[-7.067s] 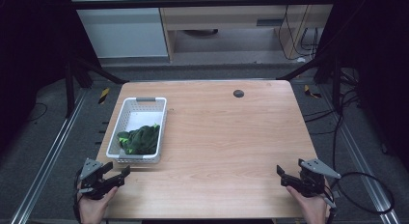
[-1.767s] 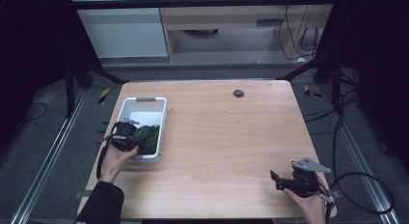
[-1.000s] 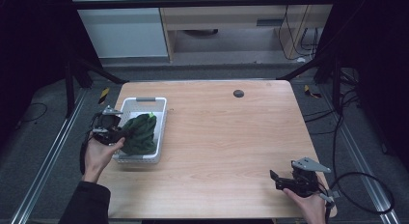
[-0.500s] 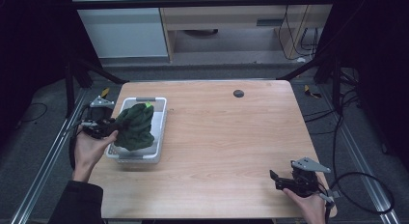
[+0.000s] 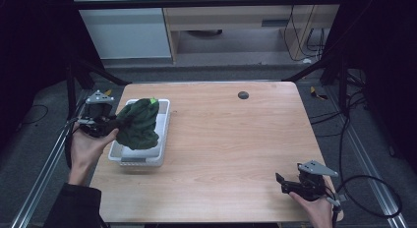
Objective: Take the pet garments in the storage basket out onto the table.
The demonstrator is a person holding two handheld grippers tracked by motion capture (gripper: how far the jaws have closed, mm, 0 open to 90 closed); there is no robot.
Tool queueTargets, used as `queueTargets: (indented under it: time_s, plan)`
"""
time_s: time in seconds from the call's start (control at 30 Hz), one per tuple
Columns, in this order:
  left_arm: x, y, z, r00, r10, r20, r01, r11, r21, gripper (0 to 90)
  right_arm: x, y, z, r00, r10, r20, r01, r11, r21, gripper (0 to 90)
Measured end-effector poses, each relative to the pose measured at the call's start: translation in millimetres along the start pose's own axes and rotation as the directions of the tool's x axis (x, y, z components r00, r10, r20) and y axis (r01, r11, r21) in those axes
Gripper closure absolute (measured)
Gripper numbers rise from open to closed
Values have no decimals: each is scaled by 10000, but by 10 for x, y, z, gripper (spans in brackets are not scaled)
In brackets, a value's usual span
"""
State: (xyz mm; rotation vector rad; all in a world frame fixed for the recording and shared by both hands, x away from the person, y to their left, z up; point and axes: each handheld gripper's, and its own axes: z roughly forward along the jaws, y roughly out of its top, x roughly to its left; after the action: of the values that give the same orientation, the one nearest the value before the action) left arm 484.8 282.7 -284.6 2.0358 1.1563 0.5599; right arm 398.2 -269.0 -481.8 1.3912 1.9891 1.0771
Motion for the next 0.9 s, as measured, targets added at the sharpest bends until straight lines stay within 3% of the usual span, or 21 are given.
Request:
queueTargets:
  time_s: [0.37, 0.7, 0.9]
  plan:
    - [-132, 83, -139, 9985, 420, 343, -415, 9991, -132, 802, -3, -2, 1, 9999, -97, 57, 97, 10000, 12, 116]
    - [-339, 176, -201, 9905, 1011, 931, -984, 9946, -332, 801, -6, -1, -3, 9997, -200, 112, 201, 9998, -88, 123]
    - [-529, 282, -182, 9810, 1530, 1189, -1503, 9881, -318, 801, -4, 3, -10, 9997, -234, 101, 235, 9997, -104, 136]
